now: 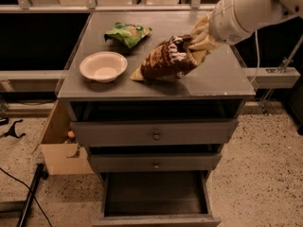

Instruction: Pick brown chip bag from bottom drawer and place on counter

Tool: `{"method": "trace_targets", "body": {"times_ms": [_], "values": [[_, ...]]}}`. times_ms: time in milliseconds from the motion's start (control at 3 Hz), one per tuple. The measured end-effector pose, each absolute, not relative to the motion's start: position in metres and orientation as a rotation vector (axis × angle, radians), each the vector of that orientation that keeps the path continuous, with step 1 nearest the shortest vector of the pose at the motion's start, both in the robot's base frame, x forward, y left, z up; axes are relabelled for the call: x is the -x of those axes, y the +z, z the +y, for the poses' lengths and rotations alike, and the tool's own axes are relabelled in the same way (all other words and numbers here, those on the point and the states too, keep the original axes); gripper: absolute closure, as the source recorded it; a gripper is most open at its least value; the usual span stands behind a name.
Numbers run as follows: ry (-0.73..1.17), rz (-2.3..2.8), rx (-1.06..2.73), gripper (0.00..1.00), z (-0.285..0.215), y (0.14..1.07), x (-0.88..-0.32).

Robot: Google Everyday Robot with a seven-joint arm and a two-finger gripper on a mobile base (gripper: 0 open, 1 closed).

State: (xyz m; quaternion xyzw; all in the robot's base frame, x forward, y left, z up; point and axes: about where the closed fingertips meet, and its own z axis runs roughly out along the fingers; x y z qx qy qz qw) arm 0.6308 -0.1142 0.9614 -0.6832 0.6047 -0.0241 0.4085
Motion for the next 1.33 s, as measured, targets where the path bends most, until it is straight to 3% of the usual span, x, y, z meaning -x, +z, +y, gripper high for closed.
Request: {"method": "trace_targets", "body": {"times_ms": [1333], "values": [[0.253, 1.73, 1.397, 1.0, -0.131, 0.9, -0.642]]}}
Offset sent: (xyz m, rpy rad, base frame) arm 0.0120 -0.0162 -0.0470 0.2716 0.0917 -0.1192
